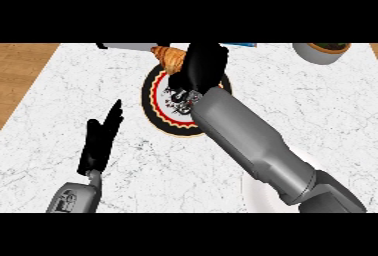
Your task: Pick the croissant from the plate and place it in the plate
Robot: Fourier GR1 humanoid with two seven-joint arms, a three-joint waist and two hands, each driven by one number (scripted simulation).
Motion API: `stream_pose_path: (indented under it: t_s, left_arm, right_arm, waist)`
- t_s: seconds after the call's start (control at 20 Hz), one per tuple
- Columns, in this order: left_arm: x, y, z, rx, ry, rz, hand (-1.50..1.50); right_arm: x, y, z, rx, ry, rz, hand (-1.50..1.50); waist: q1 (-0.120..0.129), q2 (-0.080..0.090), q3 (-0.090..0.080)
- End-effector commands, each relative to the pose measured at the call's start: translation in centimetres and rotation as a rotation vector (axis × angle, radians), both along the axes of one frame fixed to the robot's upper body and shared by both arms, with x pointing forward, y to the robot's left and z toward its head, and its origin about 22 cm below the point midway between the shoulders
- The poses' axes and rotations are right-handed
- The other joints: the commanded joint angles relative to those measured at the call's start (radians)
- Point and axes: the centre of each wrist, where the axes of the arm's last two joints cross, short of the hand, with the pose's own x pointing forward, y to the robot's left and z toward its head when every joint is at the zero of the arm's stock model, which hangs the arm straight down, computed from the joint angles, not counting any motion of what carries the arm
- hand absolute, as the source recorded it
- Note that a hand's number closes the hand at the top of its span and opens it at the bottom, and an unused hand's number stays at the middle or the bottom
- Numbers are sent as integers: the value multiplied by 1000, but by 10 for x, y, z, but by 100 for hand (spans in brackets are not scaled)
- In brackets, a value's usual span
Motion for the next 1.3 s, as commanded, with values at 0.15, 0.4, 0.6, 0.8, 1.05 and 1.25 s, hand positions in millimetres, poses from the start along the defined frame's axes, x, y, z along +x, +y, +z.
stream_pose_path:
  t_s: [0.15, 0.4, 0.6, 0.8, 1.05, 1.25]
  left_arm:
    - [-9, -9, -4, -10, -3, -6, 0]
    - [-6, -2, 0, 3, -7, 15, 0]
    - [-1, 14, 4, -10, -12, 8, 0]
    - [4, 3, 7, -14, -13, 25, 0]
    - [-4, 13, 2, 13, -3, 58, 0]
    - [-13, 21, -7, -6, -2, 51, 0]
  right_arm:
    - [15, -21, -36, 144, 169, -176, 150]
    - [16, -35, -57, 255, 284, -145, 150]
    - [13, -37, -67, 291, 467, -123, -150]
    - [13, -41, -77, 321, 440, -5, -150]
    - [4, -33, -69, 456, 201, 178, -150]
    - [6, -28, -34, 693, -66, 183, -150]
  waist:
    - [-6, 3, 2]
    - [-10, 2, 3]
    - [-4, 0, 2]
    - [-15, 5, 3]
    - [-52, -6, 4]
    - [-54, -7, 4]
